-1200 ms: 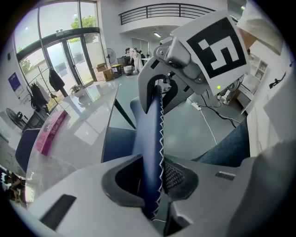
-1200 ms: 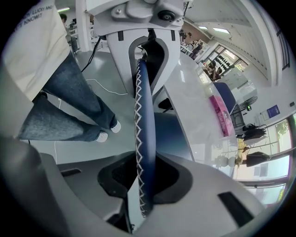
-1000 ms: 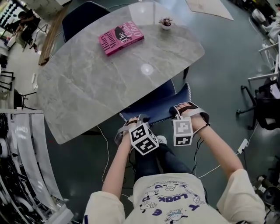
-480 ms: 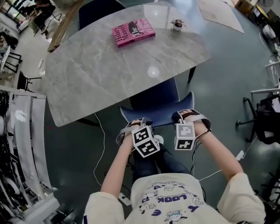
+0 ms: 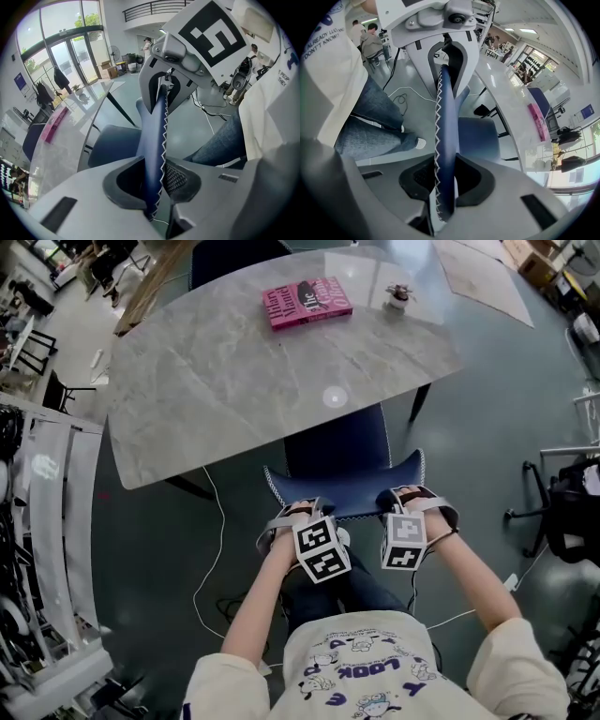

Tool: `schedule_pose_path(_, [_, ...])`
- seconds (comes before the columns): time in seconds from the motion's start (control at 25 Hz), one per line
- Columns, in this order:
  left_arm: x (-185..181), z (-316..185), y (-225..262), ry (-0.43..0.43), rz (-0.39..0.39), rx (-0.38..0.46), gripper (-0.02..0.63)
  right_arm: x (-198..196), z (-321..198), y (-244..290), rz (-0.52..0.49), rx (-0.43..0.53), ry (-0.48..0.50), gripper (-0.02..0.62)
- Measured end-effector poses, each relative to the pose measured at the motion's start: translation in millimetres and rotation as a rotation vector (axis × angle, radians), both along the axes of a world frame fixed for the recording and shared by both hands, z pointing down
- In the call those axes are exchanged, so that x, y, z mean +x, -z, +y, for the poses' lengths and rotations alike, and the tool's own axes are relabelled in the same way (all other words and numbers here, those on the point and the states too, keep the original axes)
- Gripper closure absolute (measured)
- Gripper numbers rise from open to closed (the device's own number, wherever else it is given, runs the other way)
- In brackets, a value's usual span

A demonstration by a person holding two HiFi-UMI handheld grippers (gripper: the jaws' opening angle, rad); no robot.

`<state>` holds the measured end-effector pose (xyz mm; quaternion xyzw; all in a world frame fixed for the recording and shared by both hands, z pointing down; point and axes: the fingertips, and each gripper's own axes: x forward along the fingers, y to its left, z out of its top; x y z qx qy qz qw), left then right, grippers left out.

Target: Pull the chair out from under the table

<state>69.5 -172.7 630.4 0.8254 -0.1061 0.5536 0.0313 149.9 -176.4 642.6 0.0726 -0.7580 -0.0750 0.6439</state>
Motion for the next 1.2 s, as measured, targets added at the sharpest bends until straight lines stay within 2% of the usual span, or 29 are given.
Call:
schedule_pose_path(0.28, [-6, 27, 0, -0.007, -0.001, 0.01, 0.508, -6, 30, -1, -0.006, -0.017, -0.008, 0.511])
schedule_pose_path(1.2, [-20, 175, -5, 0.023, -0.023, -0.006, 0.503, -19, 177, -7, 0.0, -0.052, 0.033, 0.511])
